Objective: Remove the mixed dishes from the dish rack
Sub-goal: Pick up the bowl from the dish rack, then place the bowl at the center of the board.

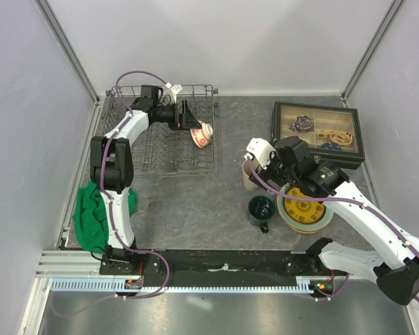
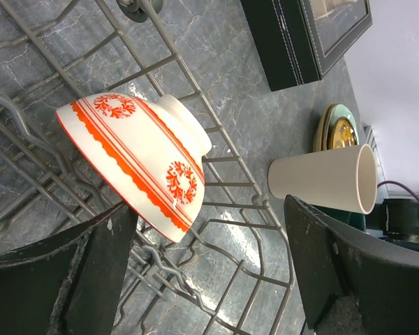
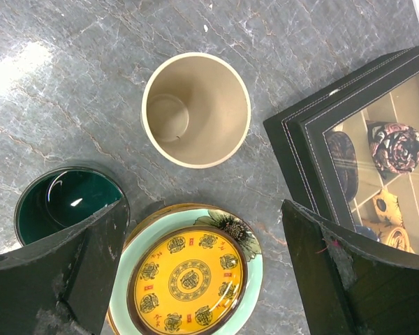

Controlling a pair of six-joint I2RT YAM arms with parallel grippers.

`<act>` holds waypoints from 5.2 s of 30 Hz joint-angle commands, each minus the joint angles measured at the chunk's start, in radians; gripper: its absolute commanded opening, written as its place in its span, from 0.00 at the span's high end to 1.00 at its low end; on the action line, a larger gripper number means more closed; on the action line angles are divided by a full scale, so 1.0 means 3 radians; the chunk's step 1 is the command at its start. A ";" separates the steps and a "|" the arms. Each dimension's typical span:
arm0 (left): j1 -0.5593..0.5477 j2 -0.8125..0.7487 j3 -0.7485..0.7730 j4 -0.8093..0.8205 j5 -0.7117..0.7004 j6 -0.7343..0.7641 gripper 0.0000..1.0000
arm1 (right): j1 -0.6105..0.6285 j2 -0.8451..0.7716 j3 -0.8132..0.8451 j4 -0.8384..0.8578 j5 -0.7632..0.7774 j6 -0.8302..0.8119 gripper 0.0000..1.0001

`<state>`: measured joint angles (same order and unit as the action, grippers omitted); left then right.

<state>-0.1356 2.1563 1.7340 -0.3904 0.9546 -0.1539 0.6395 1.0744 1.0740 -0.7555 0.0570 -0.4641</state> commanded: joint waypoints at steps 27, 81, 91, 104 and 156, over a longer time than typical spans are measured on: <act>-0.0070 0.0155 -0.0324 0.0729 0.0469 -0.0601 0.60 | -0.0010 -0.0120 -0.0170 0.0110 0.0050 0.0054 0.02; 0.0145 -0.0801 -0.0371 0.1187 0.1236 -0.1124 0.99 | -0.0025 -0.0058 -0.0170 0.0084 -0.0042 0.0079 0.02; 0.0069 -0.1291 -0.0022 -0.0747 0.0629 0.0497 0.99 | -0.0107 -0.0161 -0.0083 0.0227 0.0173 0.0248 0.02; -0.0350 -0.2330 -0.0431 -0.1720 -0.0195 0.1607 0.98 | -0.0429 -0.0304 -0.0037 0.0401 0.0464 0.0529 0.02; -0.3388 -0.2146 -0.1649 -0.1582 -0.3540 0.2333 0.98 | -0.0997 -0.0181 -0.0159 0.0442 0.0372 0.0708 0.02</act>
<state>-1.1099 1.4918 1.2007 -0.9302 -0.0269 0.4866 0.3481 1.0306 1.0317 -0.6434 0.1787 -0.2573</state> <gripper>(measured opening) 0.044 0.982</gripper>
